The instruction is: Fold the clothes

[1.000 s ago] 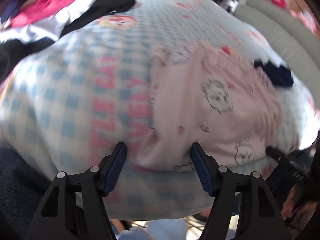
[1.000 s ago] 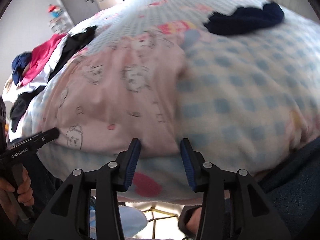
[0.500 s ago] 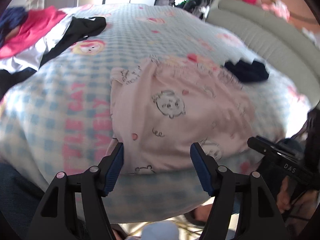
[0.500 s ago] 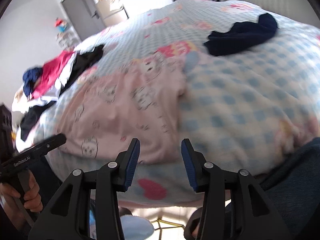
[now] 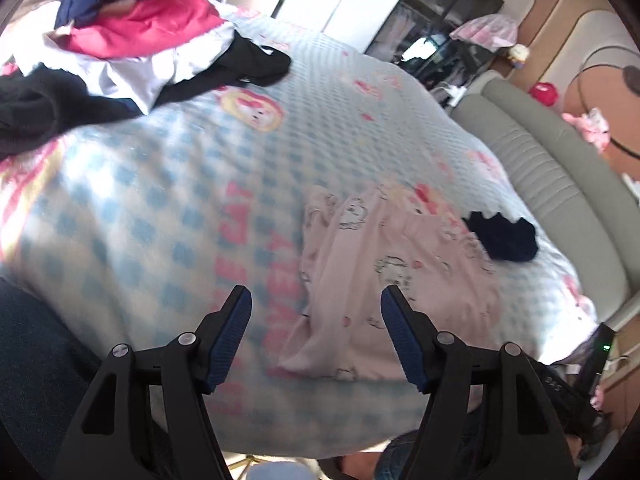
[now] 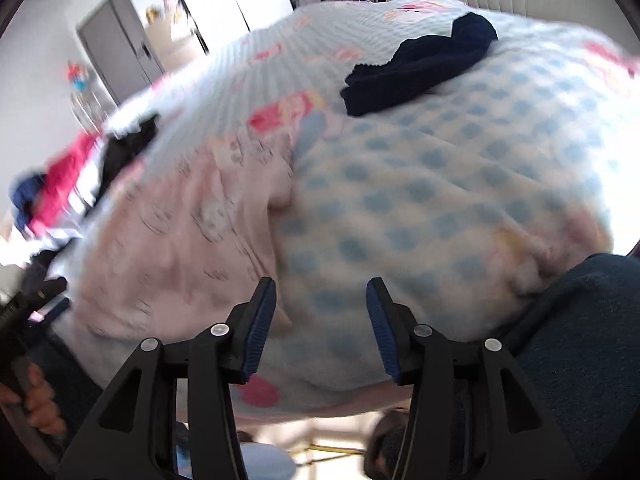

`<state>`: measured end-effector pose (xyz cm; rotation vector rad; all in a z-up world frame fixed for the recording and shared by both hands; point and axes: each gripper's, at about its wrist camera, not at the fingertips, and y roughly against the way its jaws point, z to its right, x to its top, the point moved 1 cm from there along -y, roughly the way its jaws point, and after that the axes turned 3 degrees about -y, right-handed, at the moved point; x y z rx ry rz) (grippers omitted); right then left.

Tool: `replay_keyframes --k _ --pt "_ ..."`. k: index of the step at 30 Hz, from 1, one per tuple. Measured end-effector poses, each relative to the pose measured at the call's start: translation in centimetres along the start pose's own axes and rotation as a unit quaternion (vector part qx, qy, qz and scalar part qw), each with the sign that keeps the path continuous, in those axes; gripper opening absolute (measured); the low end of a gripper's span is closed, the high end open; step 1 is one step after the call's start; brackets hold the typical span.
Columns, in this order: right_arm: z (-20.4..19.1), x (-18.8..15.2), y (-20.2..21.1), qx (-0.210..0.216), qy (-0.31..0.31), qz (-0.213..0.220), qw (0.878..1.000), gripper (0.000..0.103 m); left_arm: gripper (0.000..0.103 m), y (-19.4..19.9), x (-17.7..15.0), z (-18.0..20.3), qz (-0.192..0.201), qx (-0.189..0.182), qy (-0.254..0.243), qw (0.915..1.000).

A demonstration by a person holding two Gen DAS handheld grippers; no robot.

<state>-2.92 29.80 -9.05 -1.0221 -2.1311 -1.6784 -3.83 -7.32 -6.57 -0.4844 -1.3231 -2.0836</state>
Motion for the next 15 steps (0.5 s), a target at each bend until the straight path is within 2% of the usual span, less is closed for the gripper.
replay_keyframes --k 2,4,6,8,11,13,15 --pt "-0.4 0.0 -0.2 0.016 0.006 -0.005 1.0 0.05 0.069 -1.2 -0.7 1.1 -0.028 -0.007 -0.019 0.9994" --pt "-2.0 -0.4 -1.0 0.018 0.045 -0.018 0.999 0.05 0.069 -2.8 -1.4 2.8 -0.053 0.009 -0.066 0.9964" --pt "-3.2 -1.2 -1.4 0.012 0.077 -0.027 0.997 0.05 0.069 -4.4 -2.3 4.3 -0.081 0.042 -0.111 0.9897" --pt "-4.2 -2.0 -2.0 0.0 0.106 -0.037 0.994 0.051 0.069 -6.0 -2.8 4.4 -0.108 0.085 -0.13 0.982" --pt "-3.4 -2.1 -3.1 -0.04 0.094 -0.049 0.994 0.051 0.071 -6.0 -2.2 3.4 -0.101 0.102 -0.105 0.9841" --pt "-2.1 -1.5 -2.7 -0.039 0.056 -0.045 0.997 0.051 0.071 -5.2 -1.5 2.4 -0.079 0.115 -0.082 0.9867" --pt "-1.2 -1.1 -1.8 -0.052 0.033 -0.03 0.998 0.051 0.069 -4.4 -1.1 1.5 -0.067 0.096 -0.049 0.9919"
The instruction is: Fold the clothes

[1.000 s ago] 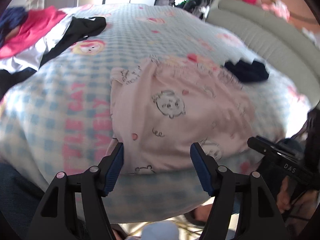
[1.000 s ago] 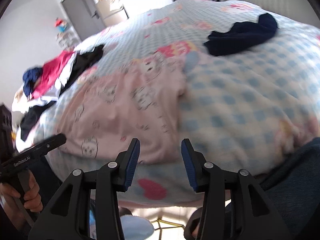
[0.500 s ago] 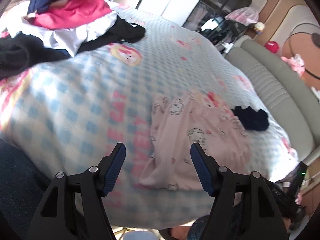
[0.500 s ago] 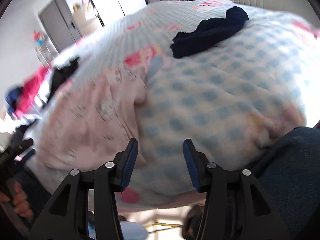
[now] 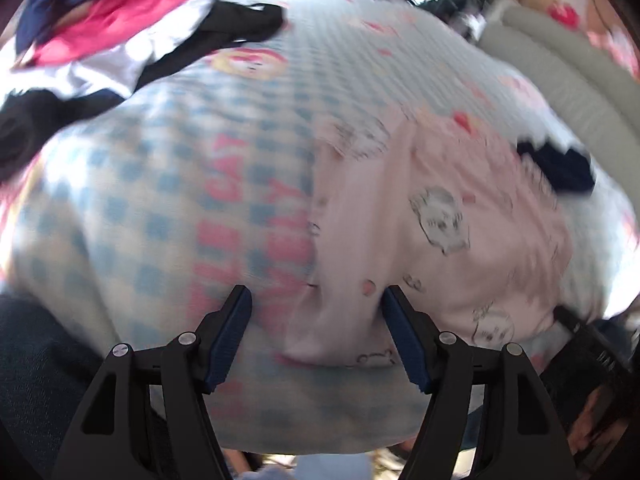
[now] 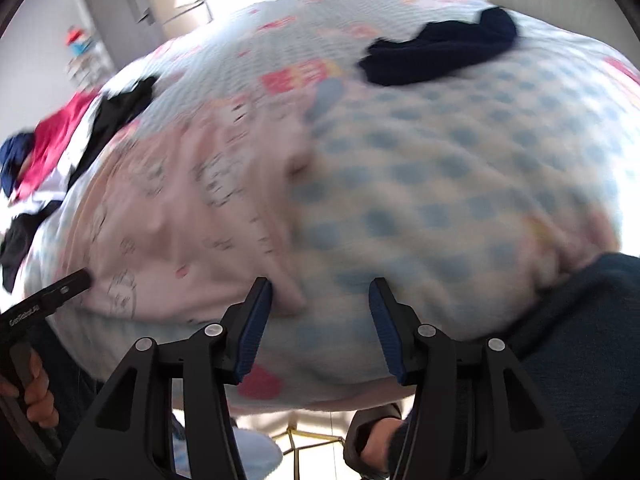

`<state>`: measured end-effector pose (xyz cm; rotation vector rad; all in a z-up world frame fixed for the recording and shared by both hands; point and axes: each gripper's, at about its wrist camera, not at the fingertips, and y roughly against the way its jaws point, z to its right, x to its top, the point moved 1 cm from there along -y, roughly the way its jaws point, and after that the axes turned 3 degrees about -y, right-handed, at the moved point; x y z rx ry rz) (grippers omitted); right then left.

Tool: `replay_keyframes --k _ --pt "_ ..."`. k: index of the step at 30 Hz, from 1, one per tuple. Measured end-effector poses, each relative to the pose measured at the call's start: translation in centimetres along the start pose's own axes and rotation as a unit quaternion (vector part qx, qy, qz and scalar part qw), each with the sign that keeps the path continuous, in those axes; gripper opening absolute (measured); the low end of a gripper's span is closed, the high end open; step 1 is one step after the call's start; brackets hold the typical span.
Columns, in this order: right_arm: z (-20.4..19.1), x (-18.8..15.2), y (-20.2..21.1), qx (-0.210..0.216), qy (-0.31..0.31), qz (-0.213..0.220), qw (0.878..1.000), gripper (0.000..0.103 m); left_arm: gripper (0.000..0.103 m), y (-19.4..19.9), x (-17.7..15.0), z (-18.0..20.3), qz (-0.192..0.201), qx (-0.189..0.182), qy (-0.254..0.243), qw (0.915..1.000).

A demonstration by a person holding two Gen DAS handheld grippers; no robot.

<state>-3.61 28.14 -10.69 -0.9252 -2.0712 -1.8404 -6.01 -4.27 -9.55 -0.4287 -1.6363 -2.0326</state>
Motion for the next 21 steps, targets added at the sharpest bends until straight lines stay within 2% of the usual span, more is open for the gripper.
replay_keyframes --k 2,4,8,11,14,15,19,21 --pt "0.4 0.2 0.7 0.006 -0.015 0.016 1.0 0.052 0.069 0.6 0.1 -0.3 0.013 -0.02 0.015 0.9996" --pt "0.3 0.4 1.5 0.023 -0.016 0.037 0.999 0.052 0.069 1.3 0.1 0.3 0.029 -0.035 0.004 0.999" --pt "-1.0 0.0 2.0 0.049 0.003 0.048 0.998 0.055 0.07 1.5 0.3 2.5 0.042 -0.072 -0.045 0.9955" --pt "-1.9 0.0 1.1 0.058 0.027 0.03 0.997 0.057 0.07 0.5 -0.5 4.0 0.014 -0.053 -0.085 0.9949" --pt "-3.1 -0.8 0.0 0.059 0.048 -0.001 0.997 0.058 0.07 -0.8 -0.8 4.1 -0.011 -0.009 -0.097 0.9951" --pt "-3.2 -0.7 -1.0 0.045 0.054 -0.016 0.997 0.058 0.07 -1.1 -0.8 3.5 -0.017 0.001 -0.086 0.9962" --pt "-2.2 -0.5 -1.5 0.028 0.033 -0.025 0.999 0.058 0.07 -0.9 -0.1 0.2 -0.012 0.009 -0.016 0.9998" --pt "-1.2 -0.2 -1.0 0.011 0.01 -0.011 1.0 0.058 0.07 -0.6 0.1 -0.4 0.0 0.012 -0.001 0.9999"
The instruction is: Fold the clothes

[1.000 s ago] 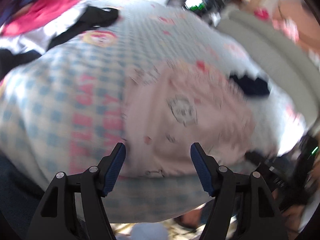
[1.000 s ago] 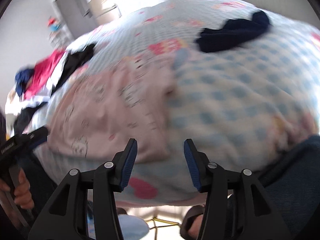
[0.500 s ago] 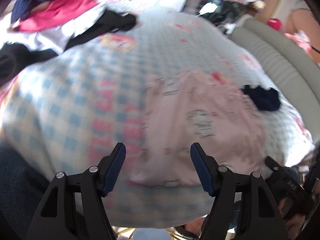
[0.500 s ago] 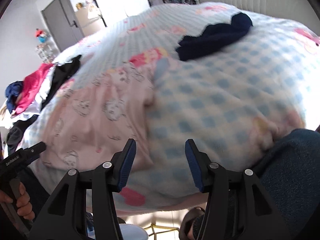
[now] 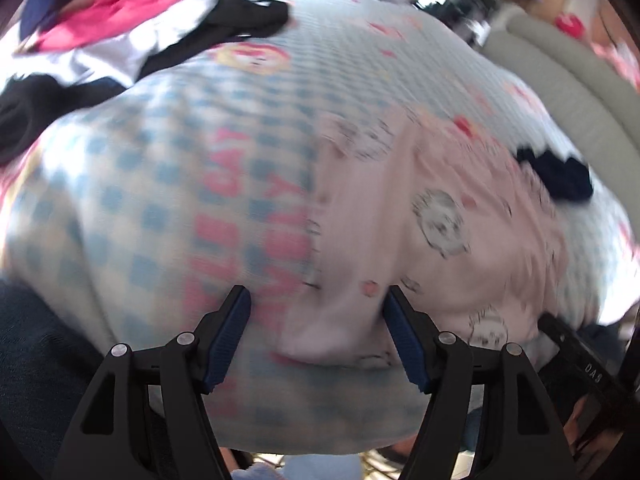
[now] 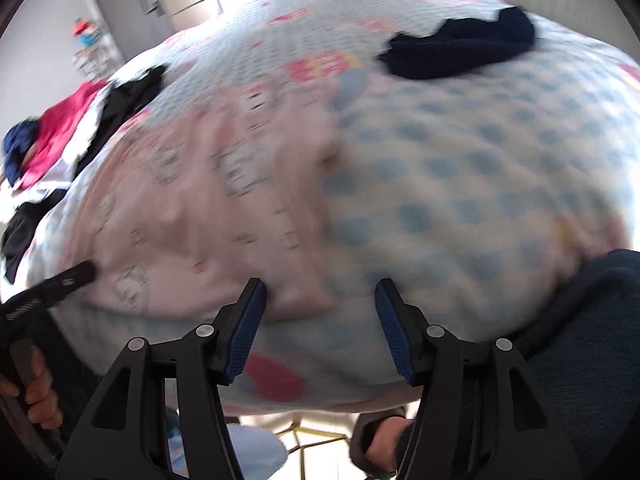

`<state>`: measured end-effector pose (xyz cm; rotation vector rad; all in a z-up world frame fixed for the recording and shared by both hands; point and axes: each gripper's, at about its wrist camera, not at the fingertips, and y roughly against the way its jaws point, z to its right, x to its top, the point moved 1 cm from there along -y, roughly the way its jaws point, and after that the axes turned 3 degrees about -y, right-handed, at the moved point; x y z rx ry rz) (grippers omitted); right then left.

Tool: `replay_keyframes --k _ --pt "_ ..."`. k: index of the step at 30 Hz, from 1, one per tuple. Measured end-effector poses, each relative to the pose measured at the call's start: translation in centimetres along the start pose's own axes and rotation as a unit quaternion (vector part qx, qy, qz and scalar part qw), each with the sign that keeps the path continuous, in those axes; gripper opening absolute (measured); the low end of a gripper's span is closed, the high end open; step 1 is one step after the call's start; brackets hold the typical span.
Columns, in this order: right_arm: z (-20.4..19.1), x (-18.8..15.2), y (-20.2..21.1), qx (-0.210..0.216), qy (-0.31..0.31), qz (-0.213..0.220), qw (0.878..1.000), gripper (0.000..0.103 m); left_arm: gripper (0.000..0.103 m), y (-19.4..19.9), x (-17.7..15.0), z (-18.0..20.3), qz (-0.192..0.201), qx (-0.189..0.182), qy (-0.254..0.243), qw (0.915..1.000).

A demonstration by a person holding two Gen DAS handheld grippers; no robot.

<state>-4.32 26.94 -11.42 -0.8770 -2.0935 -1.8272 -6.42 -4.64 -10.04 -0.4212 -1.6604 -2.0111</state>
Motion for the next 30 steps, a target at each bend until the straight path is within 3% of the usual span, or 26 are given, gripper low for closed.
replay_keyframes --k 6,10,12,17,19,21,25,30 --pt "1.8 0.1 2.2 0.015 -0.051 0.044 0.998 0.059 0.07 1.4 0.4 0.7 0.039 -0.004 -0.011 0.9992" --pt "0.9 0.0 2.7 0.036 -0.031 0.05 0.998 0.06 0.07 1.8 -0.1 2.5 0.033 -0.062 -0.04 0.9968" --pt "0.0 -0.2 2.4 0.041 -0.007 0.041 0.998 0.061 0.07 1.8 -0.8 3.6 0.019 -0.073 -0.056 0.9956" --pt "-2.5 -1.3 0.9 0.016 0.064 0.008 0.998 0.061 0.071 0.2 -1.4 4.4 -0.007 -0.027 -0.08 0.9964" --pt "-2.2 -1.3 0.4 0.005 0.057 -0.001 0.998 0.061 0.071 -0.4 -1.6 3.4 -0.02 0.009 -0.065 0.9977" --pt "-1.5 -1.2 0.3 -0.007 0.04 -0.002 0.999 0.061 0.071 -0.1 -1.3 1.9 -0.015 0.015 -0.032 0.9993" --pt "1.4 -0.7 1.6 -0.018 -0.027 0.019 0.999 0.061 0.071 1.6 -0.9 -0.1 0.015 0.001 0.011 0.9998" --pt "3.3 -0.7 3.4 0.035 -0.067 0.045 0.996 0.061 0.071 2.0 -1.8 0.5 -0.005 -0.045 -0.007 0.999"
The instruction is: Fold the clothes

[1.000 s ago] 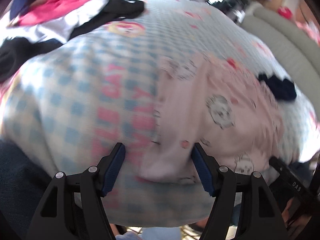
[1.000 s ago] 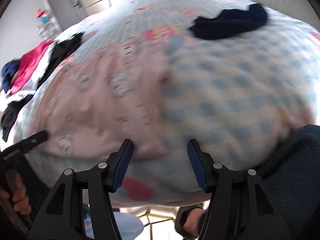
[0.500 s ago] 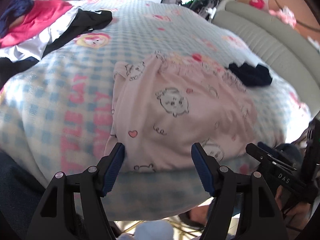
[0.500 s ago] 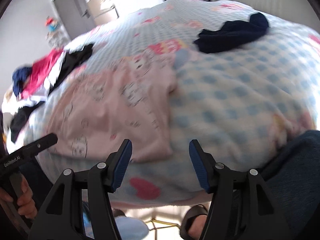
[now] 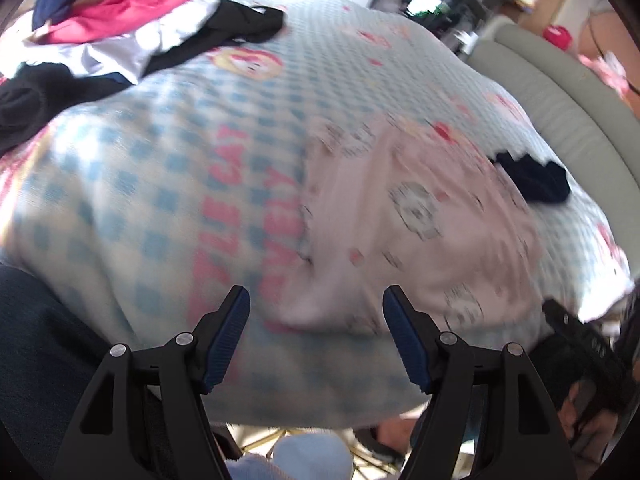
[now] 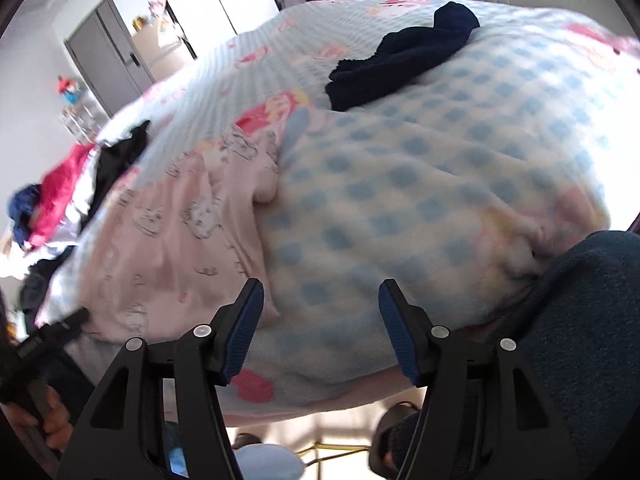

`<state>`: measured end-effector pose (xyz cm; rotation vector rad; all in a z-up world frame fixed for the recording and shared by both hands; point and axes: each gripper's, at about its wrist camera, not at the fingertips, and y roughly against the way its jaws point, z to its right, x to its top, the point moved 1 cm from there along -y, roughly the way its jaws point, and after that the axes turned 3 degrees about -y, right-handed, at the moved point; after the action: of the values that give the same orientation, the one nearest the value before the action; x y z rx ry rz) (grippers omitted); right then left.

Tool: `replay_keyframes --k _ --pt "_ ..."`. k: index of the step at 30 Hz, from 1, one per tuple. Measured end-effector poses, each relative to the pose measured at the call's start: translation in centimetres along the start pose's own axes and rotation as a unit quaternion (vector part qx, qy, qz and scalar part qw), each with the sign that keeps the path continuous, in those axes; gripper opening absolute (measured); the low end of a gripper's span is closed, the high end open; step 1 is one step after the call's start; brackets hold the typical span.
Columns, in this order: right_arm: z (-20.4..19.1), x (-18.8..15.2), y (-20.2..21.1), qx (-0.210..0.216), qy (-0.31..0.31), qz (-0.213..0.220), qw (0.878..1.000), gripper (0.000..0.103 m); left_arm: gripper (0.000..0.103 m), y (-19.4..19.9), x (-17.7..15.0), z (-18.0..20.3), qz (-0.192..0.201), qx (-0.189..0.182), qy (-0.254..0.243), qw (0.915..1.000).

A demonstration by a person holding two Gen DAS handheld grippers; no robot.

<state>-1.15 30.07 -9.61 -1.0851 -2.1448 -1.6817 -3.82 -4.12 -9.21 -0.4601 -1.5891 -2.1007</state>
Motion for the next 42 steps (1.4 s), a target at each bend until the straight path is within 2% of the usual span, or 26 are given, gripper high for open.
replay_keyframes --k 3,5,7,12,18,22,26,28,29,30,31,32,34,36,38,39,41,42 --pt "-0.3 -0.5 0.1 0.008 0.02 -0.009 1.0 0.061 0.071 -0.1 -0.7 0.1 -0.012 -0.002 -0.002 0.9999" --pt "-0.9 -0.4 -0.3 0.015 0.035 -0.017 0.999 0.061 0.06 -0.2 -1.2 0.0 -0.023 -0.005 0.008 0.9997" --pt "-1.4 -0.7 -0.8 0.019 0.045 -0.028 0.998 0.061 0.059 -0.4 -1.3 -0.1 -0.027 -0.006 0.014 0.9995" --pt "-2.2 -1.1 -2.0 0.017 0.056 -0.041 0.997 0.061 0.059 0.3 -0.8 -0.6 0.009 -0.006 0.041 0.9991" --pt "-3.4 -1.5 -3.1 -0.004 0.077 -0.049 0.996 0.062 0.059 -1.6 -0.3 -0.8 -0.012 0.053 0.036 0.9979" --pt "-3.6 -1.6 -3.6 -0.032 0.085 -0.053 0.994 0.061 0.06 -1.0 -0.1 -0.2 0.007 0.097 0.012 0.9952" --pt "-2.8 -1.3 -3.3 -0.06 0.068 -0.048 0.995 0.061 0.06 0.5 0.9 -0.9 0.013 0.107 0.047 0.9931" --pt "-2.8 -0.7 -2.8 -0.07 0.059 -0.036 0.995 0.061 0.059 1.8 2.3 0.6 0.042 0.104 0.02 0.9935" --pt "-3.0 -0.3 -2.3 -0.069 0.059 -0.026 0.996 0.061 0.061 2.2 3.1 1.8 0.057 0.101 -0.012 0.9932" --pt "-3.8 0.4 -1.3 -0.056 0.076 -0.002 0.996 0.061 0.062 2.5 4.0 2.9 0.072 0.097 -0.044 0.9916" --pt "-4.5 0.9 -1.2 -0.046 0.094 0.006 0.995 0.063 0.062 2.5 4.7 3.9 0.082 0.087 -0.071 0.9903" --pt "-5.2 1.3 -1.0 -0.036 0.112 0.012 0.993 0.064 0.063 2.0 5.1 4.4 0.08 0.063 -0.087 0.991" --pt "-6.4 2.4 -2.2 0.007 0.14 -0.006 0.99 0.064 0.065 1.0 5.9 5.5 0.077 0.014 -0.12 0.9897" --pt "-7.2 3.2 -3.7 0.032 0.165 -0.022 0.986 0.064 0.067 -0.3 6.6 6.4 0.07 -0.029 -0.151 0.9857" --pt "-7.9 3.8 -4.8 0.043 0.177 -0.032 0.983 0.064 0.067 -2.9 6.5 6.4 0.037 -0.025 -0.171 0.9843" --pt "-8.0 3.9 -5.5 0.043 0.174 -0.038 0.983 0.064 0.067 -4.3 6.4 6.0 0.019 -0.01 -0.173 0.9847" --pt "-8.1 4.3 -7.0 0.044 0.168 -0.051 0.983 0.064 0.069 -6.5 6.0 4.8 -0.014 0.026 -0.164 0.986" --pt "-7.8 4.4 -8.0 0.034 0.155 -0.061 0.986 0.064 0.07 -6.9 6.1 4.2 -0.021 0.031 -0.15 0.988"
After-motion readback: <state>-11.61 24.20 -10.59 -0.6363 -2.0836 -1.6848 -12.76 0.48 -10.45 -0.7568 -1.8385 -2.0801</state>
